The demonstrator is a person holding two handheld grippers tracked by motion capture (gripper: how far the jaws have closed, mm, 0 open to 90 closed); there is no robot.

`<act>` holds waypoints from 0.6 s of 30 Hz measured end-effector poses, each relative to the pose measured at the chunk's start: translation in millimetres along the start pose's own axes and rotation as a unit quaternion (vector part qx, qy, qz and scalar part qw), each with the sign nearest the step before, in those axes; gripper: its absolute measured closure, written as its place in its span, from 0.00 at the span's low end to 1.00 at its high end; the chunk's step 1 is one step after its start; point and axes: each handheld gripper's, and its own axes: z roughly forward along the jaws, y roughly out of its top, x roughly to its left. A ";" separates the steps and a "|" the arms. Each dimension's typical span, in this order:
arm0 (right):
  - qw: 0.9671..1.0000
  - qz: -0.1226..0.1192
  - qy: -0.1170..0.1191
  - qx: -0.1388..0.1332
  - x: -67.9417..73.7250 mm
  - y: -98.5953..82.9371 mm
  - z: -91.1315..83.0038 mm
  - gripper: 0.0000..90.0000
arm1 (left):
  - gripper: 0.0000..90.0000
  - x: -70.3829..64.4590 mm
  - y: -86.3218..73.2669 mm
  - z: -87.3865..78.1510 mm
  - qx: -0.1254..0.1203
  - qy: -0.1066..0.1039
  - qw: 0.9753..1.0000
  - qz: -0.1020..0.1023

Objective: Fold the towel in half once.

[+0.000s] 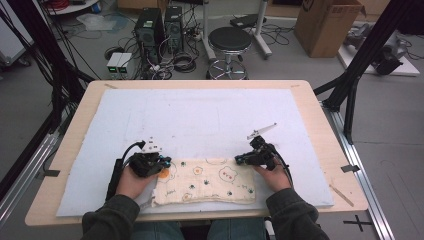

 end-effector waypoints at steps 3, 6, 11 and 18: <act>1.000 0.004 -0.002 -0.007 -4.2 -7.8 -6.6 0.99 | 0.98 1.4 -1.5 -0.6 -0.002 -0.003 1.000 -0.001; 1.000 0.016 -0.003 -0.016 -10.6 -17.5 -15.0 0.99 | 0.98 1.0 -2.0 -0.7 -0.004 -0.002 1.000 -0.003; 0.999 0.026 -0.008 -0.026 -18.7 -28.3 -27.0 0.99 | 0.98 1.6 -2.9 -0.7 -0.006 -0.004 1.000 -0.003; 0.999 0.025 -0.013 -0.032 -20.4 -33.9 -32.8 0.99 | 0.98 1.6 -5.0 -1.1 -0.013 -0.003 1.000 -0.002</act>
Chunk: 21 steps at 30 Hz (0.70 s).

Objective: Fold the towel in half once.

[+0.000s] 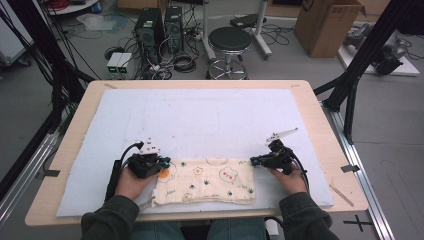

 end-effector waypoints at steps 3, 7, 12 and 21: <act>1.000 0.002 -0.002 -0.002 -1.3 -2.5 -1.8 0.99 | 0.98 -0.1 0.0 -0.1 0.000 0.000 1.000 0.002; 1.000 0.002 -0.008 -0.003 -1.7 -3.8 -2.9 0.96 | 0.98 0.4 -0.1 -0.1 0.000 -0.002 1.000 0.000; 1.000 -0.009 -0.006 -0.025 2.9 -2.4 -7.8 0.95 | 0.96 -0.6 0.7 -2.4 -0.003 0.000 1.000 0.006; 0.999 -0.031 -0.005 -0.026 13.2 6.0 -5.8 0.91 | 0.90 -0.5 5.4 -13.6 -0.033 -0.009 0.999 0.008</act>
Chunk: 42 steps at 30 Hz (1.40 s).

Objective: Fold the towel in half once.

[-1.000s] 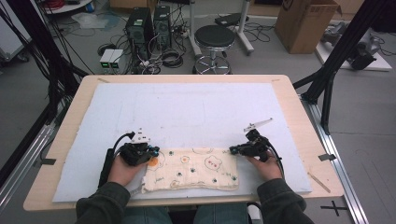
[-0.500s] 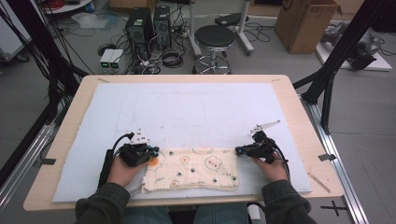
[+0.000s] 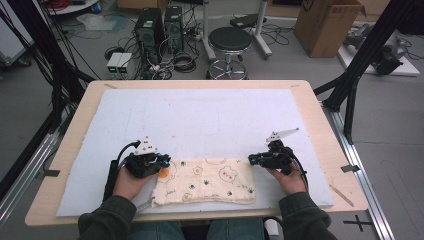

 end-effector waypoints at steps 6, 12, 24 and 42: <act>1.000 -0.008 0.003 -0.005 1.1 3.3 0.2 0.87 | 0.88 3.2 1.0 -2.7 -0.005 0.000 1.000 -0.006; 1.000 -0.012 0.003 -0.009 1.7 8.3 0.8 0.81 | 0.84 6.8 3.1 -6.1 -0.011 -0.003 1.000 -0.012; 1.000 -0.027 -0.005 -0.008 4.2 22.7 -1.8 0.74 | 0.77 12.1 5.0 -14.7 -0.023 -0.003 1.000 -0.019; 0.999 -0.043 -0.018 -0.007 1.1 48.2 -3.4 0.65 | 0.56 29.5 22.3 -23.5 -0.028 0.005 0.999 -0.033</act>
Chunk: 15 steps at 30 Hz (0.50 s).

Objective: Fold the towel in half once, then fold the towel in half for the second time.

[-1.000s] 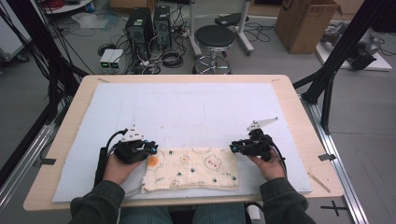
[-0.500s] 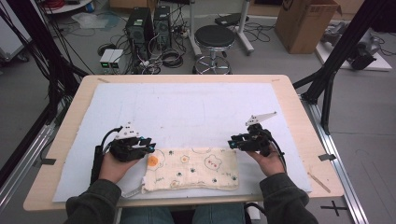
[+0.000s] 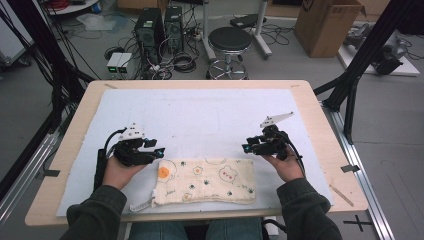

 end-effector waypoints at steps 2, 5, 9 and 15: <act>1.000 0.001 0.001 0.001 -0.4 1.0 0.5 0.65 | 0.55 0.4 2.5 -1.0 -0.005 0.001 1.000 0.001; 1.000 -0.003 0.000 0.008 -0.3 0.9 2.9 0.64 | 0.54 0.3 2.4 0.6 0.004 -0.002 1.000 0.005; 1.000 -0.006 0.002 0.014 1.4 1.0 4.3 0.63 | 0.53 -2.0 1.8 3.9 0.011 -0.003 1.000 0.010; 1.000 -0.006 0.001 0.015 -0.1 0.0 3.9 0.62 | 0.51 -1.7 0.5 4.6 0.013 -0.002 1.000 0.008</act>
